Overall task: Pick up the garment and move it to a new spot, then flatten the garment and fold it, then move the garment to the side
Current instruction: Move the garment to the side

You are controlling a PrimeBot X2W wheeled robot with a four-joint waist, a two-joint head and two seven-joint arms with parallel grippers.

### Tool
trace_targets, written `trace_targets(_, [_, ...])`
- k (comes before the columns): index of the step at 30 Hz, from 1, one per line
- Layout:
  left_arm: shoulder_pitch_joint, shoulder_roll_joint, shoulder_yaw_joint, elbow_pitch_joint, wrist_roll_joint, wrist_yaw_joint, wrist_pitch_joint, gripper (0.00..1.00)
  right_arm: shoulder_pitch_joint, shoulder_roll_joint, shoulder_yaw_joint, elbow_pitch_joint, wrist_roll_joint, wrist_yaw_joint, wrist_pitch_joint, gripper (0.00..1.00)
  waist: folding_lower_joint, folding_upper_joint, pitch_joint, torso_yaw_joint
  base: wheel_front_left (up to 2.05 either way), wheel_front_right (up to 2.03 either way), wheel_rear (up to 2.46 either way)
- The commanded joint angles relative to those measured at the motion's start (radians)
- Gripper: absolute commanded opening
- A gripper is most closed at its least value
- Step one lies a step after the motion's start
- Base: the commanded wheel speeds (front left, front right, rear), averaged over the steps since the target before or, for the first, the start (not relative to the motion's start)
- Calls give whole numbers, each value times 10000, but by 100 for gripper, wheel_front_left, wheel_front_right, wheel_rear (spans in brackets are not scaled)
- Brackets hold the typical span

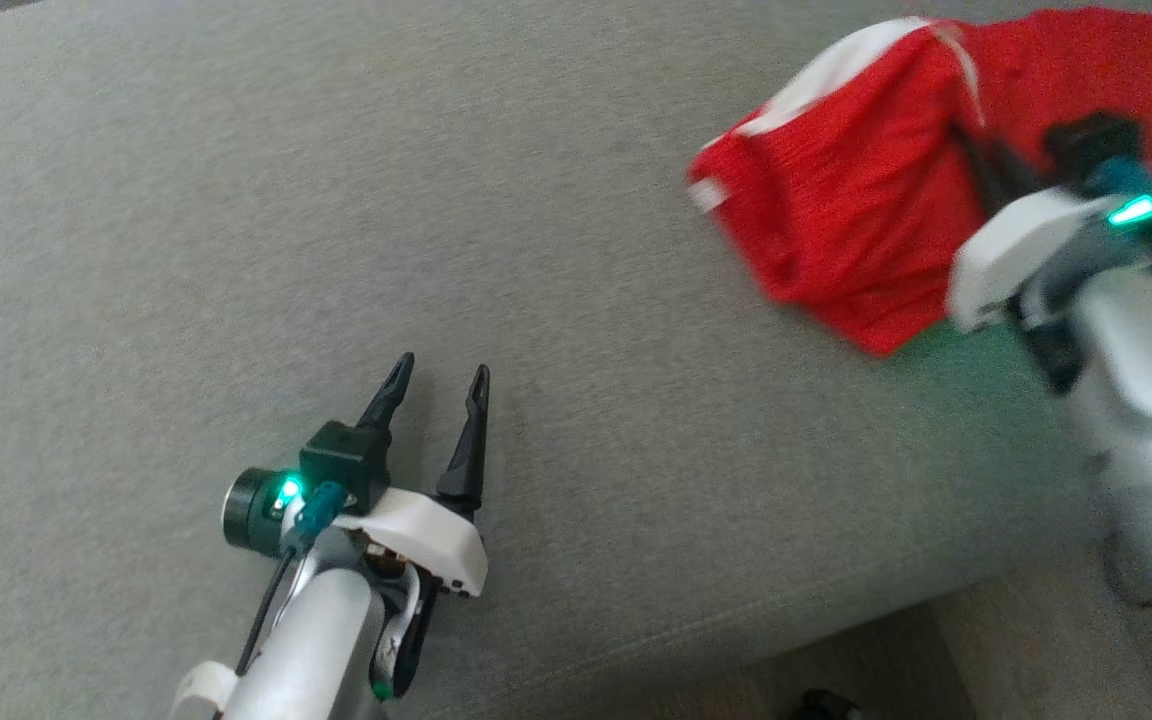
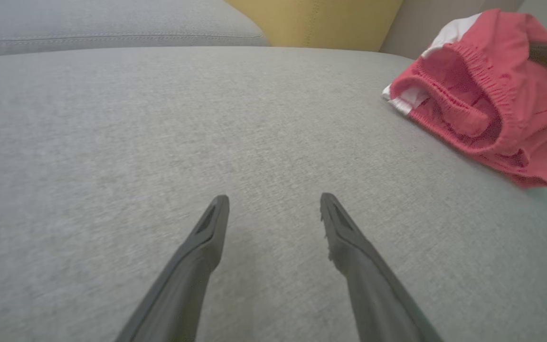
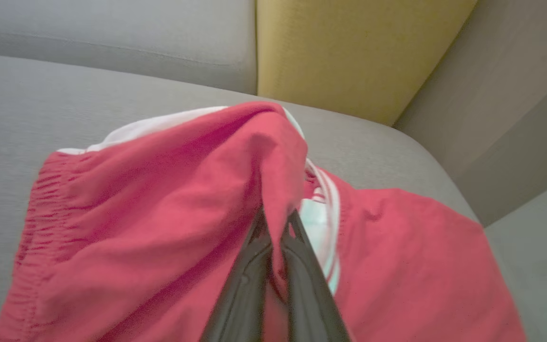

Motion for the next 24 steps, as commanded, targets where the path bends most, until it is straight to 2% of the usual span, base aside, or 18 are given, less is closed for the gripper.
trace_targets(1, [-226,62,178,-351,2,-29,-61,100,-199,-232,-26,-108,-117,65,110,0,-1,0,133,335,0,0,0])
trace_targets(6, [-255,62,43,-427,-98,32,-61,100,-789,-1460,-667,452,-805,65,627,0,-1,0,208,815,0,0,0])
trace_targets(11, [-200,62,88,-459,-137,95,-61,100,-989,-2196,-1256,617,-1333,65,733,0,-1,0,182,1027,0,0,0])
trace_targets(17, [-165,62,152,-468,-125,102,-61,100,-1093,-2641,-1857,531,-1858,65,756,0,-1,0,104,1058,0,0,0])
trace_targets(20, [-140,62,178,-471,-134,119,-61,100,-1049,-2637,-2153,325,-2128,65,609,0,-1,0,62,1025,0,0,0])
trace_targets(21, [-133,62,188,-462,-137,127,-61,100,-1019,-2628,-2266,252,-2241,65,516,42,-1,0,56,1016,0,0,0])
trace_targets(22, [-127,62,197,-436,-134,138,-61,100,-992,-2589,-2430,223,-2310,65,490,100,-1,0,48,1003,0,0,0])
trace_targets(24, [-116,62,209,-389,-146,153,-61,100,-921,-2466,-2709,162,-2472,65,424,100,-1,0,25,986,0,0,0])
